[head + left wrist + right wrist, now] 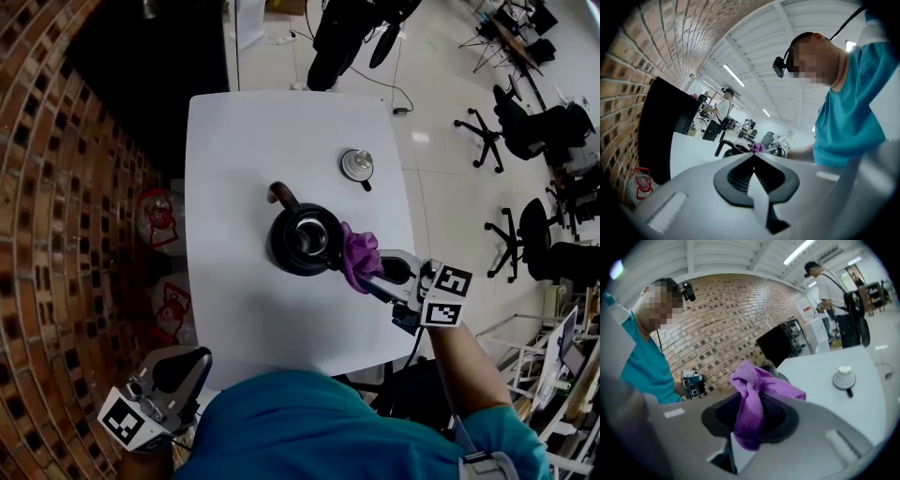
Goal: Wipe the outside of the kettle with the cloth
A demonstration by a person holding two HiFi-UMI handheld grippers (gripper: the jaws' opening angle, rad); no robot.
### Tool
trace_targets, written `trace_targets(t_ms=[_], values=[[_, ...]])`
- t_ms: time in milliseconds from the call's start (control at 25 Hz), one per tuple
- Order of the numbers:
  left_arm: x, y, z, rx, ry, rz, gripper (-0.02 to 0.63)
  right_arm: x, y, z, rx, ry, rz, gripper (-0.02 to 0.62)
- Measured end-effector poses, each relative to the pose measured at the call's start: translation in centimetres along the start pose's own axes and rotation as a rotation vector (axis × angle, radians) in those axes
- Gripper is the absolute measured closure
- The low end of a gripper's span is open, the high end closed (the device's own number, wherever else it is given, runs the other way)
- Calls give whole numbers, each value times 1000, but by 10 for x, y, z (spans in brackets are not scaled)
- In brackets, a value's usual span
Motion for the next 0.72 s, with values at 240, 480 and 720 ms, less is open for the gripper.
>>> trace_targets(t_ms=[240,480,720], values=[[5,-2,-18,32,-13,8,604,-55,-42,34,-154,-26,-396,506],[4,-3,-29,61,-20,12,604,-84,-28,47,-391,-26,-630,506],[-2,-1,-41,93,-41,5,604,-121,-11,103,-644,-108,-1176,506]])
Point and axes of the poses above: the fingertips, and each gripper's own axes: z forward along the fingers, x to its right, y out of its underside, the point moved 10 cm from there along -z, backward along the fingers, and after that the axes turned 13 degrees about x, right-handed, at the moved point
